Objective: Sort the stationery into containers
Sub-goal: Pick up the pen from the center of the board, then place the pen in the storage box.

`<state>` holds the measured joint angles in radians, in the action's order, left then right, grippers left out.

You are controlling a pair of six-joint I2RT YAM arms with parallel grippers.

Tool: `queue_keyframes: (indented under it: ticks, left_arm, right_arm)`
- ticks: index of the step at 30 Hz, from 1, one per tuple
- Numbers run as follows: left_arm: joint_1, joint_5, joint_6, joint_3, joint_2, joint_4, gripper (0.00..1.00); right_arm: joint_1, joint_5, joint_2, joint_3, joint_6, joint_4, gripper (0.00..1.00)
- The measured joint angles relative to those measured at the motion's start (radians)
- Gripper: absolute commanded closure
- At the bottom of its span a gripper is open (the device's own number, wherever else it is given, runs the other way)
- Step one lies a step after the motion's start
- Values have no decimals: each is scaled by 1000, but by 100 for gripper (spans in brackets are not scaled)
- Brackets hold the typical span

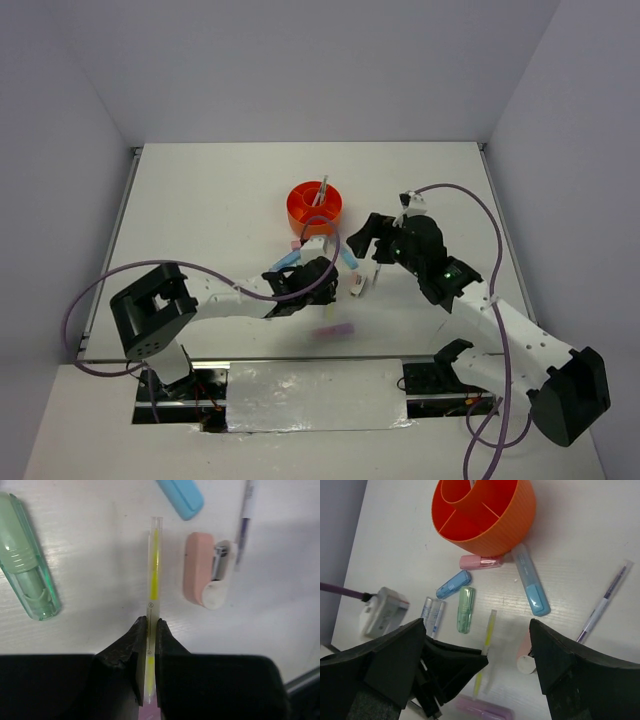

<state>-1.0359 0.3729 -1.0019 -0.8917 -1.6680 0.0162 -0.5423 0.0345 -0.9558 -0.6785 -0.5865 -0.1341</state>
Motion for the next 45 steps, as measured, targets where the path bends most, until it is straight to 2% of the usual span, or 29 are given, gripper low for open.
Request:
queue_keyframes:
  ticks: [7, 13, 16, 19, 21, 23, 24, 25, 27, 28, 30, 32, 36, 41, 45]
  left_arm:
    - [0, -35, 94, 103, 103, 214, 100]
    - [0, -65, 132, 148, 134, 332, 100]
    - [0, -79, 137, 174, 148, 374, 100]
    - [0, -93, 137, 199, 165, 413, 100]
    - [0, -100, 137, 215, 177, 432, 100]
    - [0, -103, 137, 234, 191, 453, 98]
    - [0, -105, 137, 245, 200, 465, 94]
    - [0, -106, 137, 257, 208, 473, 93]
    - [0, -106, 139, 271, 222, 479, 82]
    - [1, -103, 140, 274, 229, 478, 77]
    - [2, -92, 150, 275, 245, 470, 44]
    - [2, -86, 159, 275, 265, 462, 1]
    - [2, -53, 132, 273, 366, 343, 1]
    - [2, 72, 37, 136, 528, -112, 1]
    - [3, 140, 4, 61, 683, -394, 1]
  right_arm:
    - [-5, -63, -74, 61, -50, 109, 12]
    - [-37, -97, -134, 99, -85, 184, 21]
    - [-51, -100, -173, 100, -102, 217, 30]
    - [-56, -101, -212, 101, -119, 246, 49]
    - [-63, -100, -243, 101, -130, 261, 54]
    - [-76, -101, -268, 101, -134, 264, 66]
    - [-83, -102, -279, 101, -138, 266, 75]
    - [-90, -104, -286, 101, -143, 270, 89]
    - [-97, -121, -291, 102, -156, 294, 100]
    - [-100, -121, -291, 103, -154, 302, 100]
    - [-100, -129, -290, 103, -161, 322, 100]
    - [-101, -129, -288, 103, -156, 347, 100]
    - [-101, -87, -269, 75, -106, 356, 100]
    - [-98, 16, -269, -93, 23, 364, 100]
    - [-89, 84, -347, -286, 146, 441, 100]
